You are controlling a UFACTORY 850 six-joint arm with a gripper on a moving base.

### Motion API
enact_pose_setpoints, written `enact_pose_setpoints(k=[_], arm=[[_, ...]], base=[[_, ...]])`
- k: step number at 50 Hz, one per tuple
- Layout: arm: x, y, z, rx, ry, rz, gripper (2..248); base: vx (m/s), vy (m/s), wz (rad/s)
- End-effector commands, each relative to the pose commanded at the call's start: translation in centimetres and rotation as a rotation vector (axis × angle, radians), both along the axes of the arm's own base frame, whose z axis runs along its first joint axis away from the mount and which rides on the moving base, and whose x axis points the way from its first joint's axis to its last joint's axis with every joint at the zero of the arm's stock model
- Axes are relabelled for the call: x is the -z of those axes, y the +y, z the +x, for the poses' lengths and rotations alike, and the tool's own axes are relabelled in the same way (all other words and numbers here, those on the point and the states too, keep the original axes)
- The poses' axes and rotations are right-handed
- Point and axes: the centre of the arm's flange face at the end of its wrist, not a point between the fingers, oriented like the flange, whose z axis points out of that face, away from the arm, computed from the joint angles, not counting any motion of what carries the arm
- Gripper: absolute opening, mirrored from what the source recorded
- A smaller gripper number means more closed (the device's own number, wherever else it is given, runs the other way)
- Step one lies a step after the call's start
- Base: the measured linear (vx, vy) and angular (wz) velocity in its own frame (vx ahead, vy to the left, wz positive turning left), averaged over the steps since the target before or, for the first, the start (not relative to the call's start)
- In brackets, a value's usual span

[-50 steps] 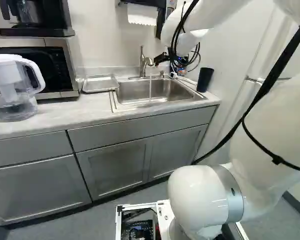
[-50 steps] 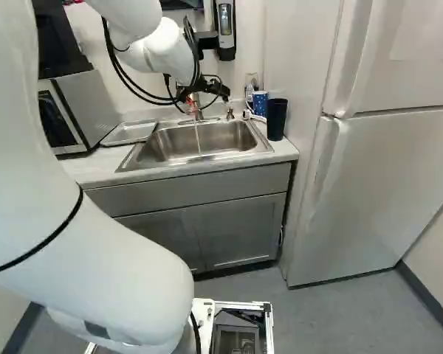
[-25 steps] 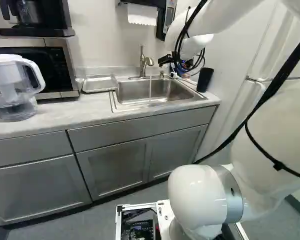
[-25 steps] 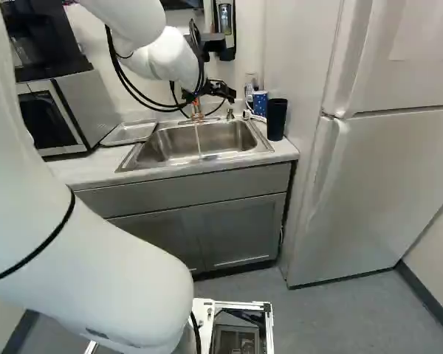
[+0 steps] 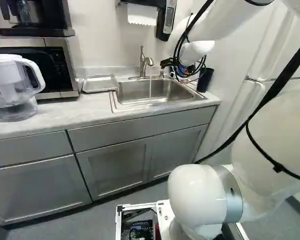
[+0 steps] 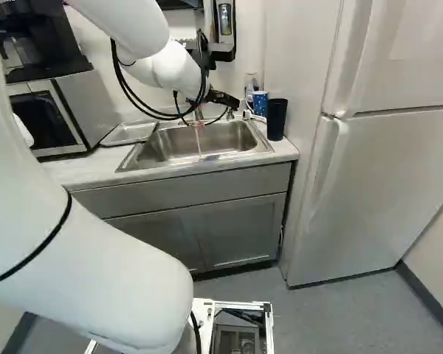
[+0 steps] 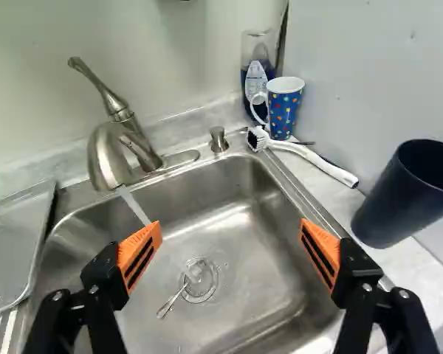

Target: Rinse the cup and place it in the tray

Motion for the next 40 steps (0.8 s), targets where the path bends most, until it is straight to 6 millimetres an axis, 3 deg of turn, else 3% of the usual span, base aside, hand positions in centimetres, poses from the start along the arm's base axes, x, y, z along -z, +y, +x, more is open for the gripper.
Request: enact_pose_setpoints(k=[12,40], arm=[[1.3,-1.4,-1.2,0.073,0.007,0.059,247],[4.0,-2.7,-0.2,0.202,0.002,0.186,247]], base=[[0.000,0.000,0.000],[0.000,0.000,0.000]])
